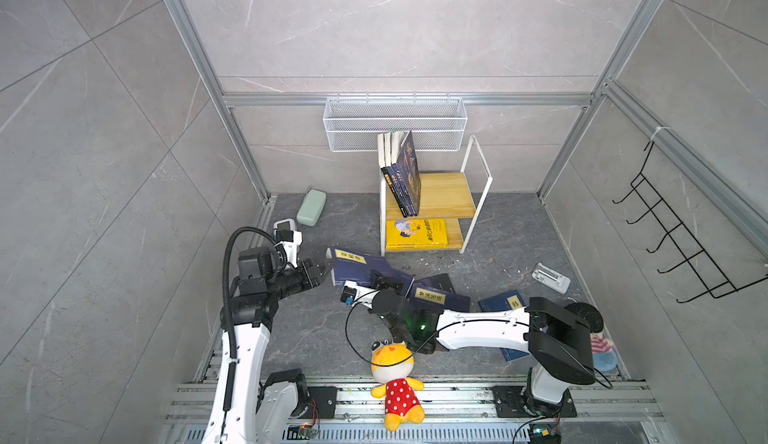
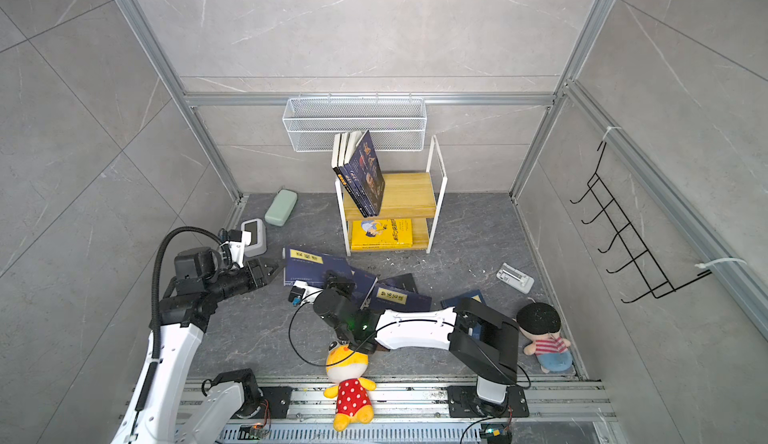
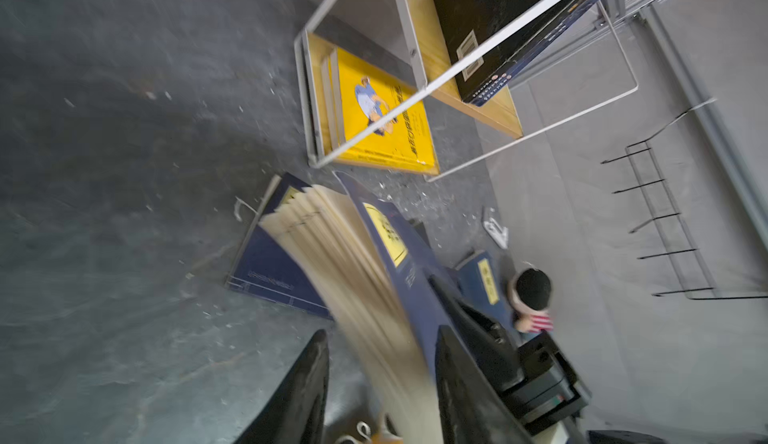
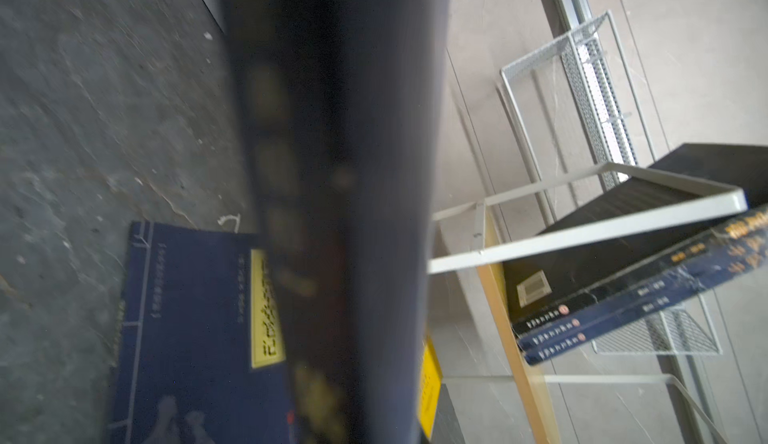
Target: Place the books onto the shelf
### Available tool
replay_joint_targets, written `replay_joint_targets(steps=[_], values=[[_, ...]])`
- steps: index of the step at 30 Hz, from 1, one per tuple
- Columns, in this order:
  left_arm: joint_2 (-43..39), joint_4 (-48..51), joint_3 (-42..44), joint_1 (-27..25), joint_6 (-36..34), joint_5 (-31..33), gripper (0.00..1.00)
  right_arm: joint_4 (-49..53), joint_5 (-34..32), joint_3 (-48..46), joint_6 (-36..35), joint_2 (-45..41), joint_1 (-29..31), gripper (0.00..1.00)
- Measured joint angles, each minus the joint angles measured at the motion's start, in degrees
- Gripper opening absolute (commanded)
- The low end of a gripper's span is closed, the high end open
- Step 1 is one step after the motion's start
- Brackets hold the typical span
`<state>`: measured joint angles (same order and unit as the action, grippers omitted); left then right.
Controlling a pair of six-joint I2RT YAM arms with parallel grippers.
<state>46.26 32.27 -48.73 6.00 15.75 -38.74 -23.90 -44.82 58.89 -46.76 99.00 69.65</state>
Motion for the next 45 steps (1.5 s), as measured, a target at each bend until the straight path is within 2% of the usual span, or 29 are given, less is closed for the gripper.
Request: replay_joint_targets(steps=[3,6,7,14,24,30,38,45], values=[[-4.2,0.7,1.4,-0.1,-5.5,5.7,0.65,0.5,0.1,-4.0,-0.5,-4.3,-1.2,0.00],[-8.8,0.1,5.7,-0.1,-8.9,10.2,0.93,1.6,0.7,-6.2,-1.2,-8.0,-2.5,0.00],[-10.2,-0.2,7.4,-0.1,-9.9,11.3,1.00,2.1,0.9,-6.8,-1.5,-9.2,-3.1,0.00],[-18.0,-5.1,15.8,0.8,-12.0,14.6,1.00,5.7,3.0,-9.2,-5.8,-16.2,-9.7,0.00],[-22.1,-10.0,22.5,-2.1,-17.3,14.3,1.00,7.5,8.0,-11.8,-14.1,-17.5,-18.2,0.00],[-23.5,-10.1,22.5,-2.3,-20.2,14.2,1.00,5.4,10.9,-11.8,-18.7,-15.0,-21.6,0.00],[-24.4,-9.9,24.3,-3.1,-23.5,11.8,1.00,3.5,11.9,-12.9,-20.9,-11.8,-24.7,0.00],[-24.6,-9.8,25.8,-3.3,-25.3,11.6,1.00,-1.0,11.9,-9.1,-23.4,-2.9,-26.3,0.00]])
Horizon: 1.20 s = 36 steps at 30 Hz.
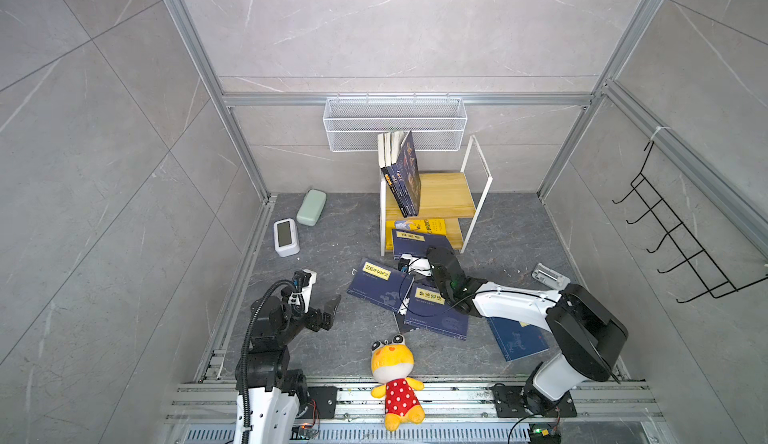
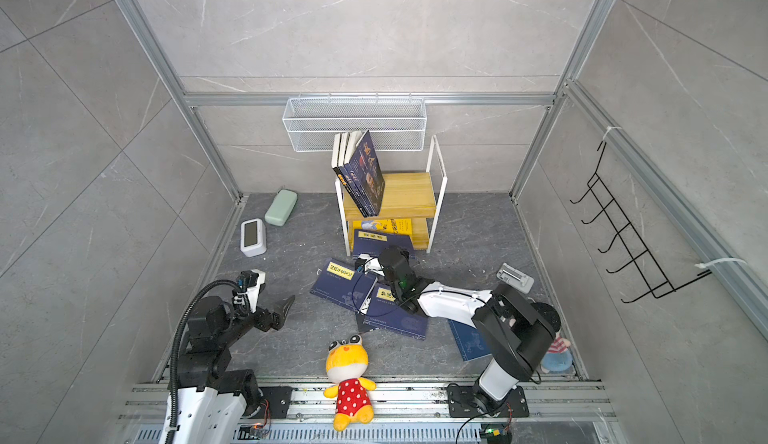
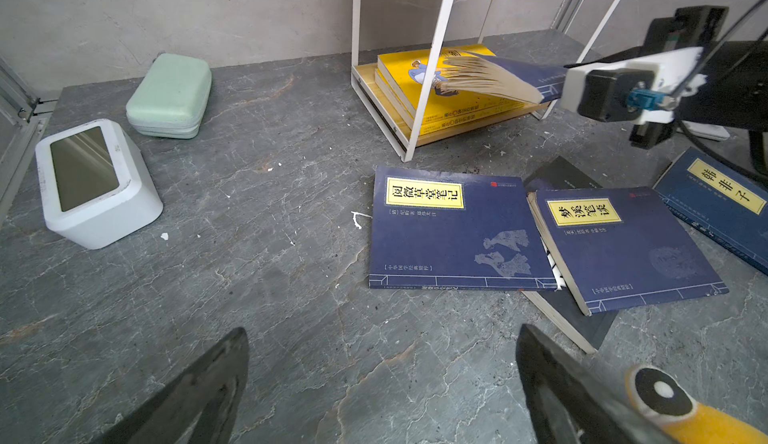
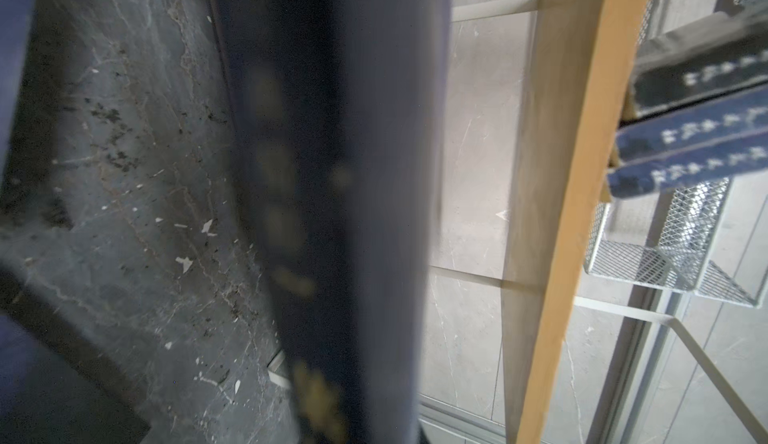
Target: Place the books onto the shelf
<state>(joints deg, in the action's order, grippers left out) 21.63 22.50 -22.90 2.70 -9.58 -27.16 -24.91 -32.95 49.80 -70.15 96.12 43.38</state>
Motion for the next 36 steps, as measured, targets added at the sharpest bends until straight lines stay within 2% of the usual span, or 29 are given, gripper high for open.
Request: replay_joint_targets(steps=[10,15,17,23,26,36], values=[[0.0,0.0,0.0,0.0,-0.9,-0.1,1.00,-9.8,1.2,8.2,-6.4,11.2,-4.0,0.00],[0.0,0.0,0.1,0.0,-0.9,-0.1,1.00,-9.4,3.7,9.5,-7.6,13.6,-5.6,0.01],[0.0,0.0,0.1,0.0,-0.9,0.0,1.00,-7.2,5.1,9.6,-7.5,13.8,-5.6,0.09],[0.0,0.0,0.1,-0.2,-0.9,-0.1,1.00,1.1,7.9,11.1,-5.1,13.8,-5.5,0.44],[0.0,-0.1,0.1,-0.2,-0.9,-0.1,1.00,4.6,9.0,11.8,-4.4,13.8,-5.4,0.49],[-0.7,-0.2,0.6,-0.1,-0.9,-0.2,1.00,16.0,11.8,13.7,0.0,11.5,-4.2,0.51]])
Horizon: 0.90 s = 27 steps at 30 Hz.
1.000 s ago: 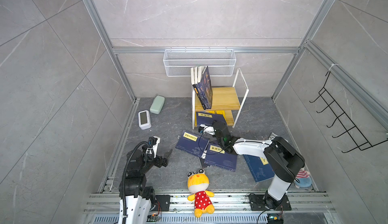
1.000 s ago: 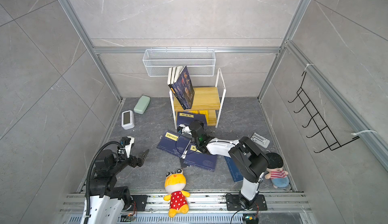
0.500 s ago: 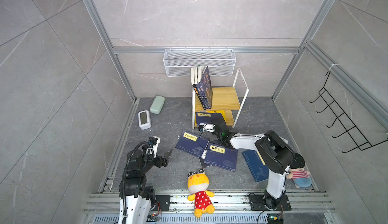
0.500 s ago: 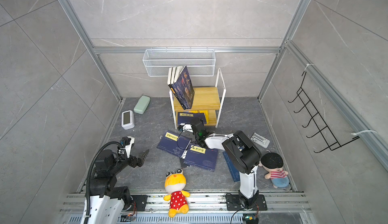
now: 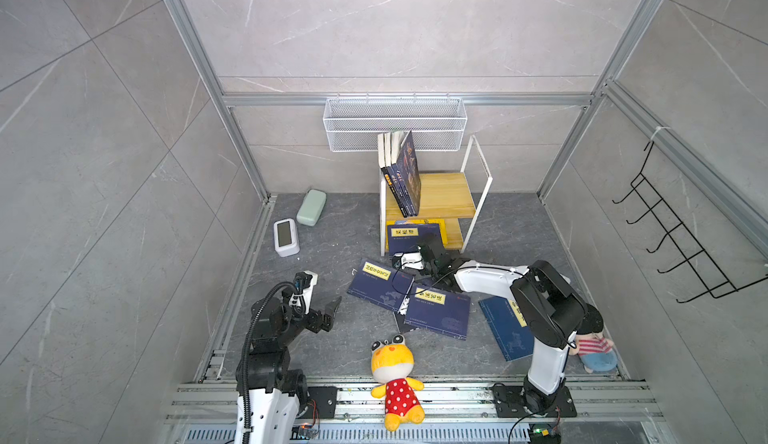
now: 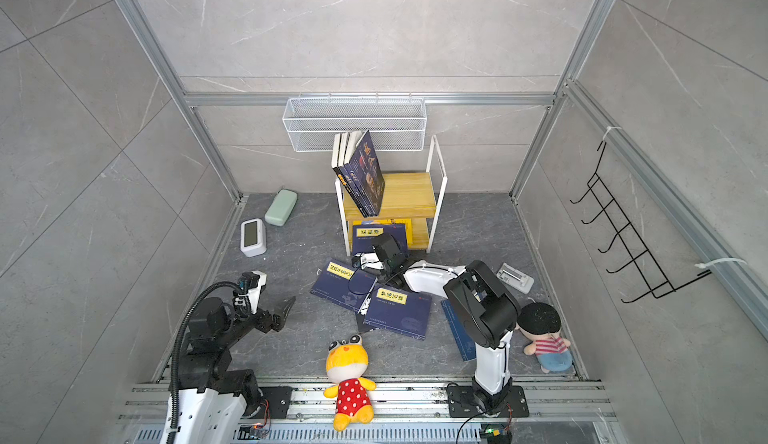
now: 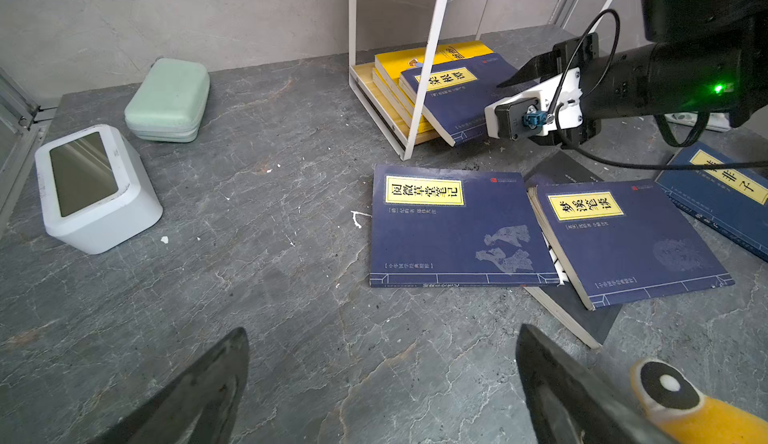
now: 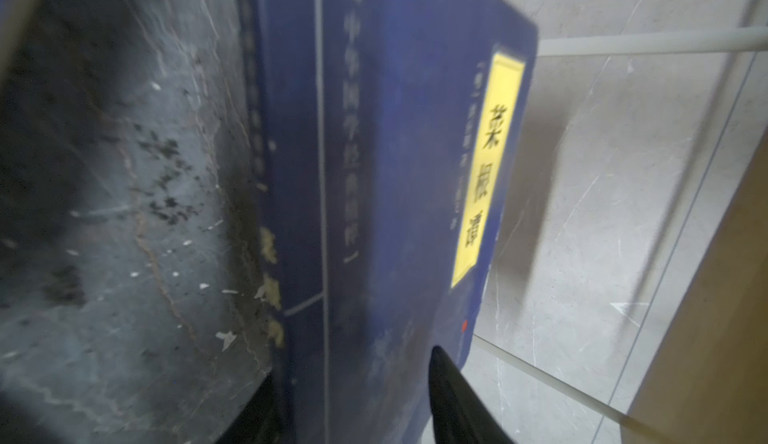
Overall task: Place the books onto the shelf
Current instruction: 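Lower the dark-blue book onto the yellow books on the lower shelf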
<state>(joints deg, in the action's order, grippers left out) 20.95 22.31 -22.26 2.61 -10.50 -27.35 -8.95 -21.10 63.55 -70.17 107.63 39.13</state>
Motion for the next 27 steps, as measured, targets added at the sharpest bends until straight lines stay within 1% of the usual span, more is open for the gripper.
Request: replay_joint_targets(steps=[2,4,9,11,13,14,18,22,24,27], values=[[-0.1,0.0,0.0,0.0,0.0,-0.1,1.00,1.0,0.9,0.3,0.9,-0.6,0.3,0.50],[-0.5,0.0,0.1,0.1,0.0,-0.2,1.00,1.8,1.3,0.9,1.7,-0.7,0.5,0.46],[-0.7,0.0,0.1,0.3,0.0,-0.3,1.00,2.8,1.0,3.0,2.9,0.0,0.6,0.32],[-0.9,0.0,0.1,0.5,0.0,-0.4,1.00,3.0,1.0,3.3,3.5,0.0,0.5,0.24],[-1.0,-0.1,0.1,0.8,0.0,-0.7,1.00,3.4,0.7,4.1,4.1,0.5,0.4,0.19],[-0.9,-0.1,0.1,0.9,0.0,-0.9,1.00,3.6,0.5,4.8,4.4,0.9,0.3,0.18],[-1.0,-0.1,0.1,0.9,0.0,-1.6,1.00,3.6,0.1,6.4,4.7,2.1,-0.3,0.17],[-1.0,-0.1,0.1,1.2,0.0,-1.8,1.00,3.1,-0.7,7.4,4.6,3.6,-1.2,0.19],[-1.2,-0.1,0.1,1.2,0.0,-1.8,1.00,2.9,-0.8,7.7,4.4,4.4,-1.6,0.23],[-1.6,-0.1,0.1,1.3,0.0,-2.0,1.00,3.0,-0.7,7.8,3.9,4.7,-2.0,0.36]])
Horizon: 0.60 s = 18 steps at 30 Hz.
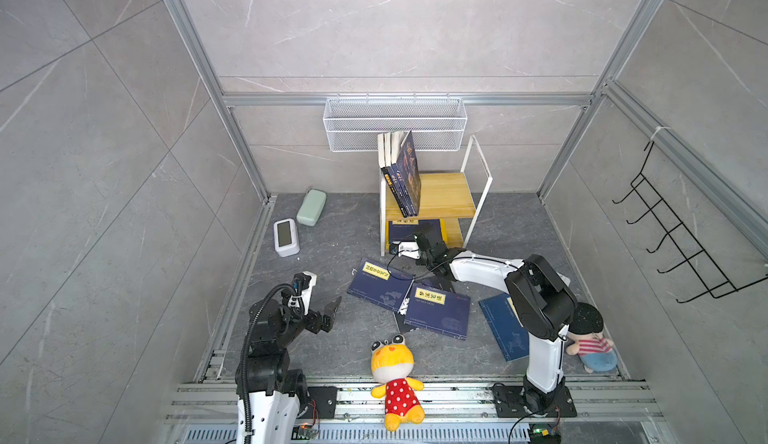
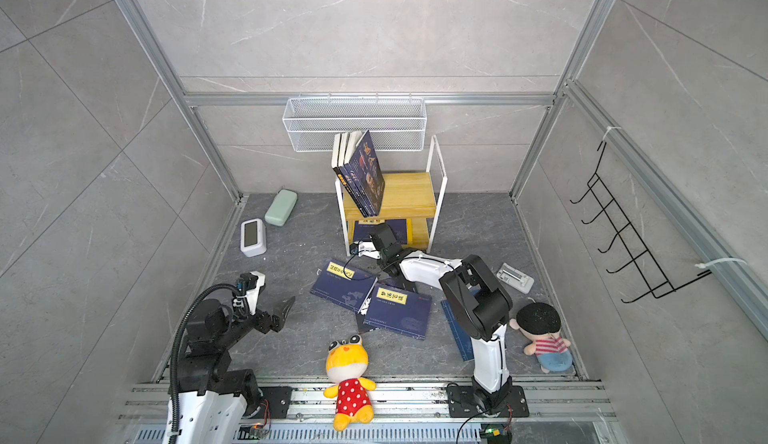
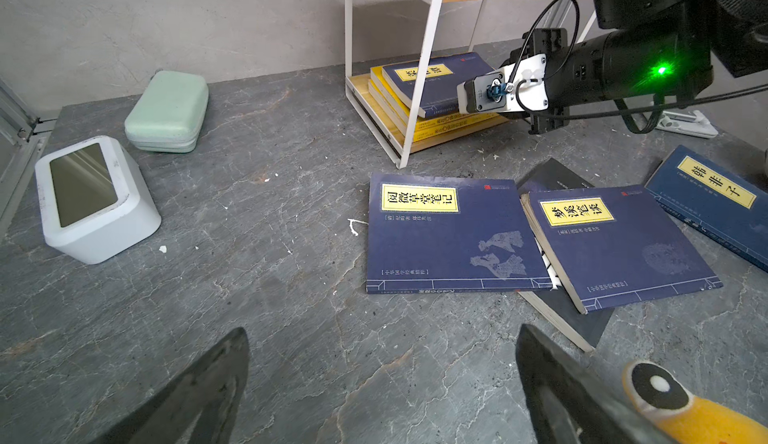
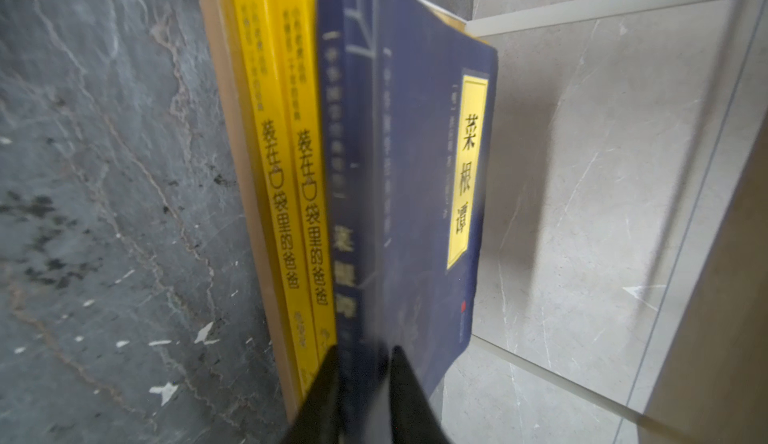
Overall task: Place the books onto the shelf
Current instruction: 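Lower the dark-blue book onto the yellow books on the lower shelf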
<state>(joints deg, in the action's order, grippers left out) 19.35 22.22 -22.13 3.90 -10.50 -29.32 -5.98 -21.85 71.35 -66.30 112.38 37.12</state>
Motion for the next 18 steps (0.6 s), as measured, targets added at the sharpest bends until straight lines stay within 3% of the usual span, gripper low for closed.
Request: replay_joint_targets(steps=[2,8,18], values=[[0.0,0.0,0.0,0.1,0.0,0.0,1.00,0.5,0.4,0.0,-0.9,0.0,-0.1,0.43],[-0.3,0.0,0.0,0.3,0.0,-0.4,1.00,5.9,2.9,0.1,-1.5,-1.0,-0.1,0.50],[-0.5,0.0,0.0,0.3,0.0,-0.9,1.00,11.8,6.6,2.9,1.6,-3.5,-0.4,0.51]])
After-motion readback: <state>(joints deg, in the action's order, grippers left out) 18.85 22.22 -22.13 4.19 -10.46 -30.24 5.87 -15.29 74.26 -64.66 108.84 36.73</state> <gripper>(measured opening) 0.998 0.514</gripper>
